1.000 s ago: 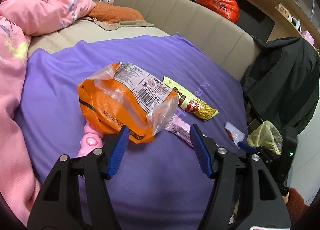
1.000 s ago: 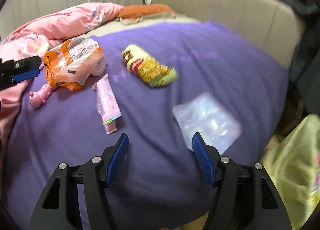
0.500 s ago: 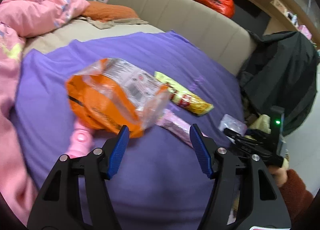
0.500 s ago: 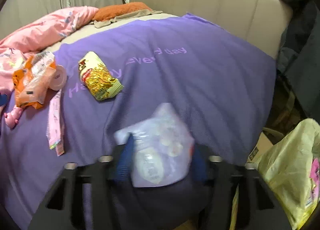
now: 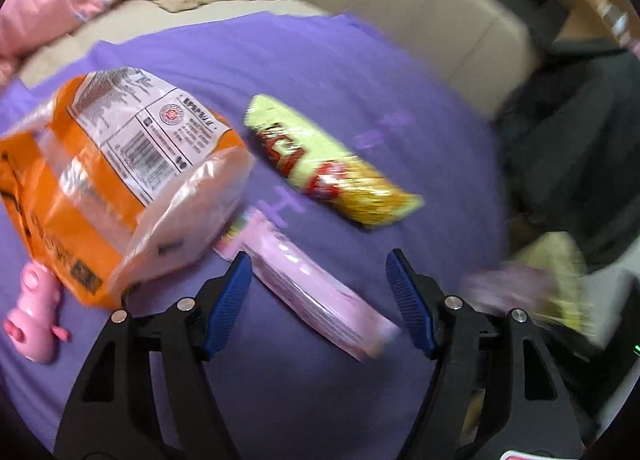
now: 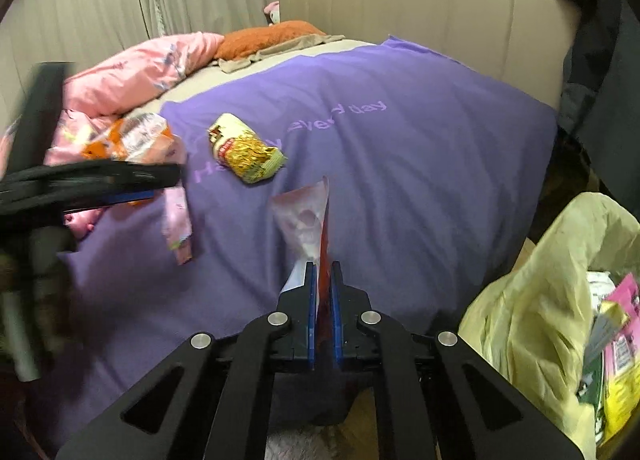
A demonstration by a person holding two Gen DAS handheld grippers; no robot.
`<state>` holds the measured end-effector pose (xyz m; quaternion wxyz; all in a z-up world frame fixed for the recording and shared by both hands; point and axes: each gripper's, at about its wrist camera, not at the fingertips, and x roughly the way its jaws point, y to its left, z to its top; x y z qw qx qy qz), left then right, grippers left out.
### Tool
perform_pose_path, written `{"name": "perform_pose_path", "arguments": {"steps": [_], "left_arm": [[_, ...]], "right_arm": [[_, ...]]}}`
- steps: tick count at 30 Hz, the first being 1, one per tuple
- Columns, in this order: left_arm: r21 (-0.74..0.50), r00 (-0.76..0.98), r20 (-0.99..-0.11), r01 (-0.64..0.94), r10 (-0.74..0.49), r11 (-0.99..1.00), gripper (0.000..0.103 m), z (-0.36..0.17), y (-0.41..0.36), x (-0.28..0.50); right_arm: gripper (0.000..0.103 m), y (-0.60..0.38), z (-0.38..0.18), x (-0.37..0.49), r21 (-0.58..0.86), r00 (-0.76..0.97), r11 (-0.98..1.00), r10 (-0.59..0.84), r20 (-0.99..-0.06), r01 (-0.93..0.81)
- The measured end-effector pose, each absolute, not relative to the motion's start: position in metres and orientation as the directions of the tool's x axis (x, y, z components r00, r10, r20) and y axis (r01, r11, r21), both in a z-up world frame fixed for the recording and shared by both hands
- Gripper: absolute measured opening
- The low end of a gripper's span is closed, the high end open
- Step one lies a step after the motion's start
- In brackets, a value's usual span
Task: Collect trash
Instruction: 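Grasp the pink candy stick with the left tool while the right tool grasps the clear tray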
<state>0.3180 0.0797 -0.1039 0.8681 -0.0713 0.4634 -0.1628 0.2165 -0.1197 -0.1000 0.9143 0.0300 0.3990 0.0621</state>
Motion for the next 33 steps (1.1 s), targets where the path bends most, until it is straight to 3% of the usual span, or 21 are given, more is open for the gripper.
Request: {"name": "perform_pose_path", "arguments": {"steps": [2, 4, 5, 8, 16, 21, 23, 24, 25, 27, 31, 33], "left_arm": [[-0.248, 0.487, -0.818, 0.18, -0.305, 0.952, 0.046, -0.115, 0.073, 0.325], [-0.261, 0.459, -0.832, 0.172, -0.311, 0.95, 0.037, -0.123, 0.074, 0.324], [-0.258, 0.47, -0.824, 0.186, -0.316, 0.948, 0.026, -0.122, 0.076, 0.319], [-0.271, 0.458, -0.819, 0.223, -0.346, 0.936, 0.016, -0.117, 0.089, 0.306], [-0.325, 0.544, -0.744, 0.213, -0.389, 0.921, 0.015, -0.069, 0.15, 0.271], [-0.353, 0.559, -0.726, 0.197, -0.401, 0.915, 0.015, -0.077, 0.167, 0.274], [-0.377, 0.536, -0.732, 0.197, -0.422, 0.905, 0.015, -0.085, 0.171, 0.275], [-0.384, 0.527, -0.734, 0.198, -0.429, 0.902, 0.015, -0.089, 0.171, 0.275], [-0.387, 0.518, -0.737, 0.202, -0.433, 0.9, 0.015, -0.093, 0.17, 0.275], [-0.387, 0.51, -0.739, 0.214, -0.441, 0.897, 0.015, -0.098, 0.164, 0.274], [-0.388, 0.507, -0.728, 0.25, -0.461, 0.887, 0.016, -0.097, 0.156, 0.27], [-0.388, 0.506, -0.722, 0.269, -0.473, 0.881, 0.016, -0.095, 0.154, 0.269]], "right_arm": [[0.008, -0.12, -0.094, 0.208, 0.114, 0.684, 0.988, 0.156, -0.713, -0.106], [0.008, -0.121, -0.089, 0.201, 0.108, 0.694, 0.987, 0.163, -0.702, -0.122], [0.008, -0.122, -0.087, 0.197, 0.108, 0.698, 0.986, 0.168, -0.696, -0.13], [0.008, -0.128, -0.087, 0.195, 0.131, 0.697, 0.982, 0.191, -0.692, -0.138], [0.008, -0.104, -0.087, 0.202, 0.095, 0.686, 0.976, 0.204, -0.698, -0.194], [0.011, -0.089, -0.095, 0.201, 0.089, 0.686, 0.973, 0.215, -0.695, -0.215], [0.028, -0.092, -0.099, 0.197, 0.109, 0.69, 0.969, 0.234, -0.685, -0.221], [0.048, -0.093, -0.101, 0.196, 0.144, 0.673, 0.963, 0.263, -0.691, -0.228], [0.053, -0.095, -0.104, 0.195, 0.19, 0.655, 0.952, 0.303, -0.693, -0.239], [0.053, -0.096, -0.11, 0.191, 0.244, 0.626, 0.937, 0.35, -0.697, -0.252], [0.053, -0.094, -0.11, 0.185, 0.201, 0.665, 0.959, 0.284, -0.69, -0.201], [0.053, -0.103, -0.11, 0.185, 0.255, 0.683, 0.956, 0.284, -0.673, -0.145]]}}
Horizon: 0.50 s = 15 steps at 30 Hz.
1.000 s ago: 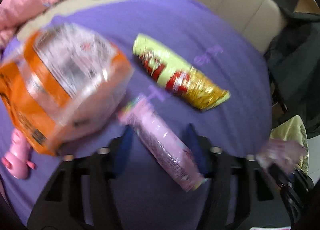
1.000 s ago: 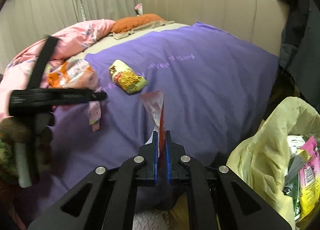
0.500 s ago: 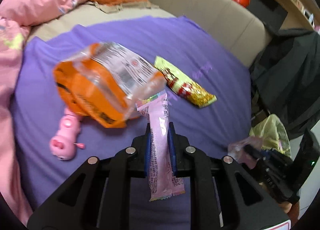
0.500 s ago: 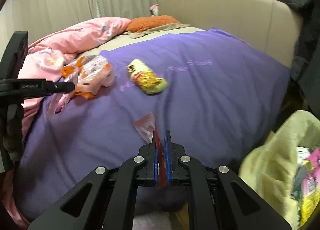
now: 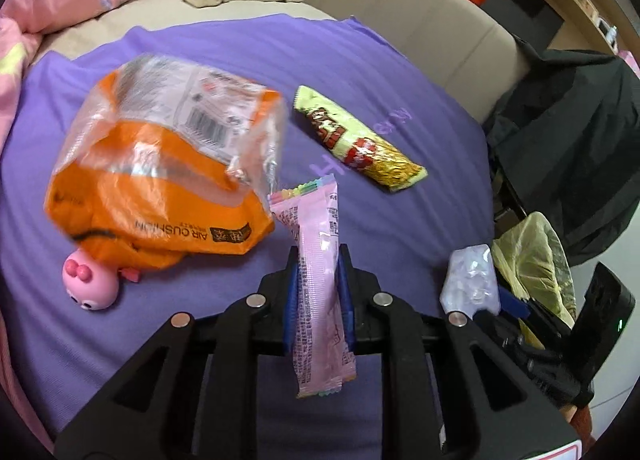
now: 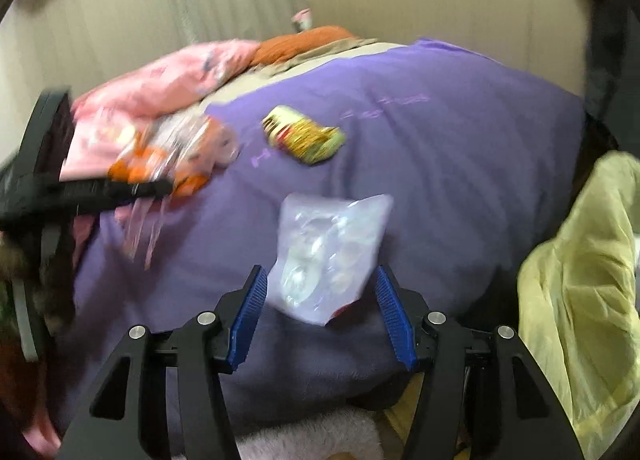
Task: Collect trash
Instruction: 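Grasp the pink candy stick with the left tool while the right tool grasps the clear tray, then carry the pink candy stick and clear tray over the bin with both tools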
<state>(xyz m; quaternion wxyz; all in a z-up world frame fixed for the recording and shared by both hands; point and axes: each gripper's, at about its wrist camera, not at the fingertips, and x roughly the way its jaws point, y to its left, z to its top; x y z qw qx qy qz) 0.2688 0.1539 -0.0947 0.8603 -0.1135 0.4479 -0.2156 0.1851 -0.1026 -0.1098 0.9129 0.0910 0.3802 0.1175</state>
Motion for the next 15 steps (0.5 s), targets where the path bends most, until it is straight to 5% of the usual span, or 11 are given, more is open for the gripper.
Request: {"name": "perform_pose_path", "arguments": {"steps": [7, 15], "left_arm": [[-0.413, 0.481, -0.716, 0.294, -0.507, 0.862, 0.016, -0.097, 0.146, 0.268], [-0.381, 0.551, -0.674, 0.311, -0.492, 0.871, 0.016, -0.077, 0.147, 0.259]], "right_arm": [[0.01, -0.099, -0.125, 0.198, 0.342, 0.614, 0.931, 0.345, -0.71, -0.128], [0.005, -0.089, -0.092, 0.185, 0.235, 0.692, 0.96, 0.272, -0.669, -0.15]]}}
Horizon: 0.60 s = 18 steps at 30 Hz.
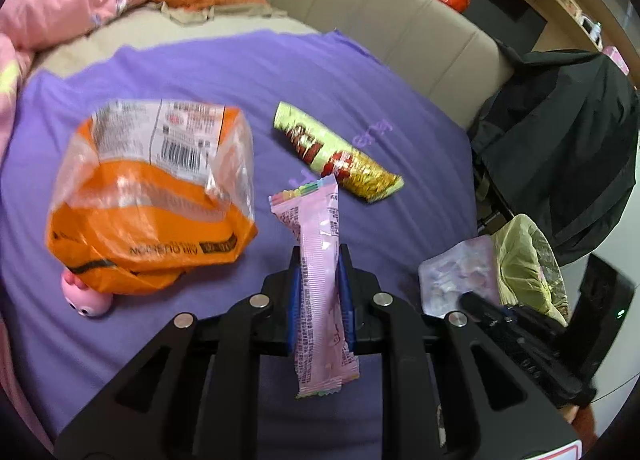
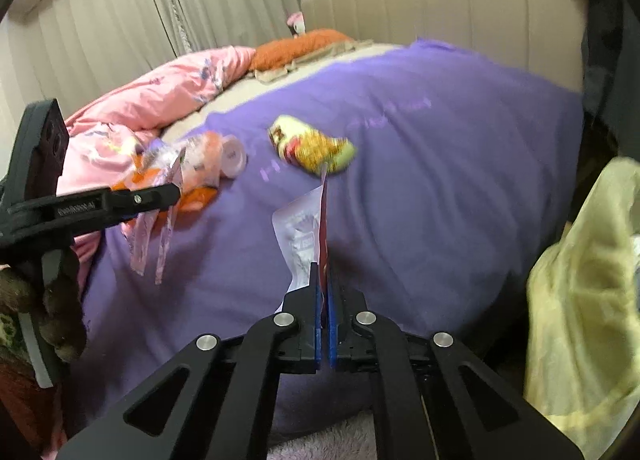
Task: Collect trash
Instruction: 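Carry the pink candy stick and clear tray over the bin with both tools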
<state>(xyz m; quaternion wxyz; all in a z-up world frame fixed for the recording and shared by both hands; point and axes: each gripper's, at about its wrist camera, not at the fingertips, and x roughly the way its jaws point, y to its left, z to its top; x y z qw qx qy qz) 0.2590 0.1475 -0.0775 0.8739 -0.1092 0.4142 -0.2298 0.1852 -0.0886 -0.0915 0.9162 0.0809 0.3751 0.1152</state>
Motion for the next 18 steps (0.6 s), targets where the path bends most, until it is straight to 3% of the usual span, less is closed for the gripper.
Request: {"name": "perform_pose_path", "arguments": {"steps": [11, 18], "left_arm": [[-0.329, 0.67, -0.549, 0.376, -0.499, 0.866, 0.016, 0.007, 0.127, 0.238], [-0.273, 0.658, -0.485, 0.511, -0.576, 0.815, 0.016, 0.065, 0.052, 0.211]], "right_arm": [[0.005, -0.138, -0.005, 0.157, 0.087, 0.802, 0.98, 0.195, -0.565, -0.176], [0.005, -0.212, 0.037, 0.114, 0.068, 0.88, 0.994, 0.112, -0.462, -0.091]]}}
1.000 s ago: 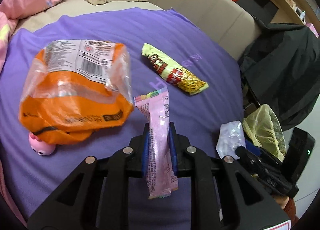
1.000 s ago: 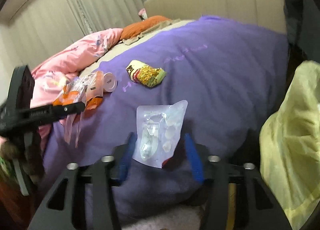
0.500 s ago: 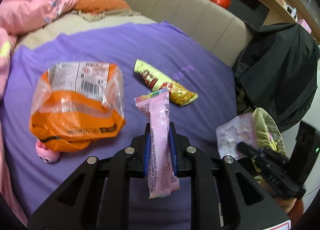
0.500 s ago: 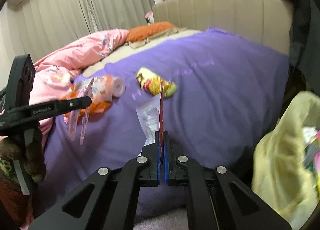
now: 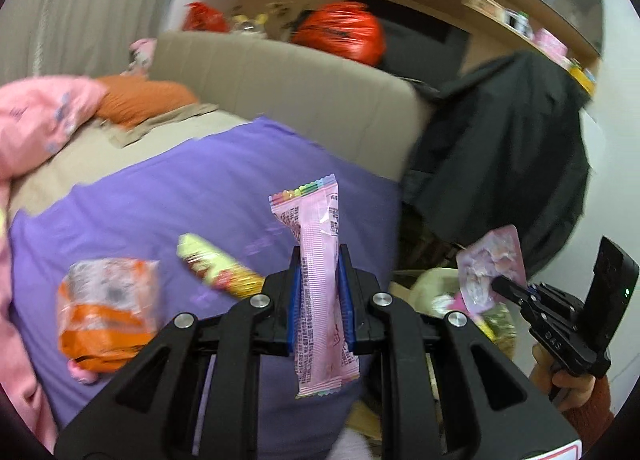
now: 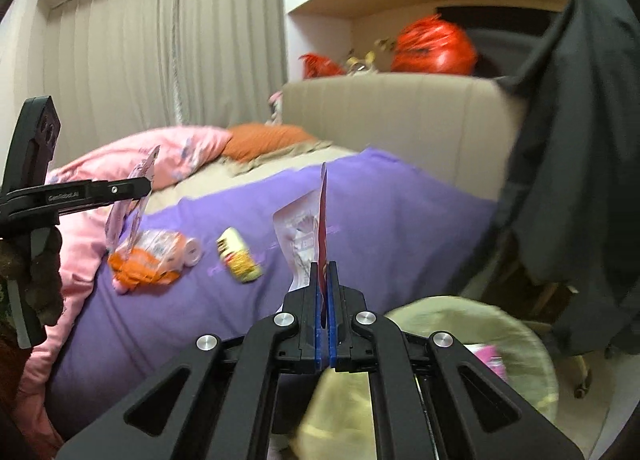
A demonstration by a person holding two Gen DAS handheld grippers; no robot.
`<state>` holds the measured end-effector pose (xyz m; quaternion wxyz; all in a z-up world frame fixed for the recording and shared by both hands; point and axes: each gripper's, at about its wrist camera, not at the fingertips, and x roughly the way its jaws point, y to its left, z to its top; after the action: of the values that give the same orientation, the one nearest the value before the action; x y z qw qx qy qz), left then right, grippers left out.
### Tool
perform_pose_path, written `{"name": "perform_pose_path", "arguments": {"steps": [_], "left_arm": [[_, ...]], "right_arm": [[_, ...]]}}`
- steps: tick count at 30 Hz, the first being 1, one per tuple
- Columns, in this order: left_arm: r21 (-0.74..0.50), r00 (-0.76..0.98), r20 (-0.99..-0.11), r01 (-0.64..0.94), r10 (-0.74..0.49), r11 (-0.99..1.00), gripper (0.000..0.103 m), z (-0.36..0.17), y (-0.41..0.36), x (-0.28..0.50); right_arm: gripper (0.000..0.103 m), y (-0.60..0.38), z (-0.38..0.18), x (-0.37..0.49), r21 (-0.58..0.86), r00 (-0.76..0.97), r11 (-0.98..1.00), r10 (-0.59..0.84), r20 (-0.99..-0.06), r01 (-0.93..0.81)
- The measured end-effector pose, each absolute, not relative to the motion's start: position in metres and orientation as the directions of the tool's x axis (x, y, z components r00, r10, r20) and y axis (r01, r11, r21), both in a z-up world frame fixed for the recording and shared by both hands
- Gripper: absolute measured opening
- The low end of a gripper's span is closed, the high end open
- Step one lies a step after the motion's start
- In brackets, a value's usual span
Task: Collect trash
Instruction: 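Carry the pink candy stick and clear tray over the bin with both tools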
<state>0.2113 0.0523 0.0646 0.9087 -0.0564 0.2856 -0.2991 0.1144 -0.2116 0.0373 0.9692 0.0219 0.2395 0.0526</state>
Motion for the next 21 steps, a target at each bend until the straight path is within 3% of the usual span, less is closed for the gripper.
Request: {"name": "perform_pose_path", "arguments": {"steps": [12, 21], "left_arm": [[-0.207, 0.496, -0.544, 0.702, -0.677, 0.681, 0.016, 0.062, -0.121, 0.156], [-0.175, 0.452, -0.59, 0.737, -0.669, 0.653, 0.016, 0.033, -0.194, 0.142]], "right_arm": [[0.005, -0.328, 0.042, 0.038, 0.119, 0.913, 0.991, -0.013, -0.408, 0.068], [0.005, -0.369, 0.006, 0.047, 0.16, 0.854, 0.983, 0.007, -0.52, 0.09]]}}
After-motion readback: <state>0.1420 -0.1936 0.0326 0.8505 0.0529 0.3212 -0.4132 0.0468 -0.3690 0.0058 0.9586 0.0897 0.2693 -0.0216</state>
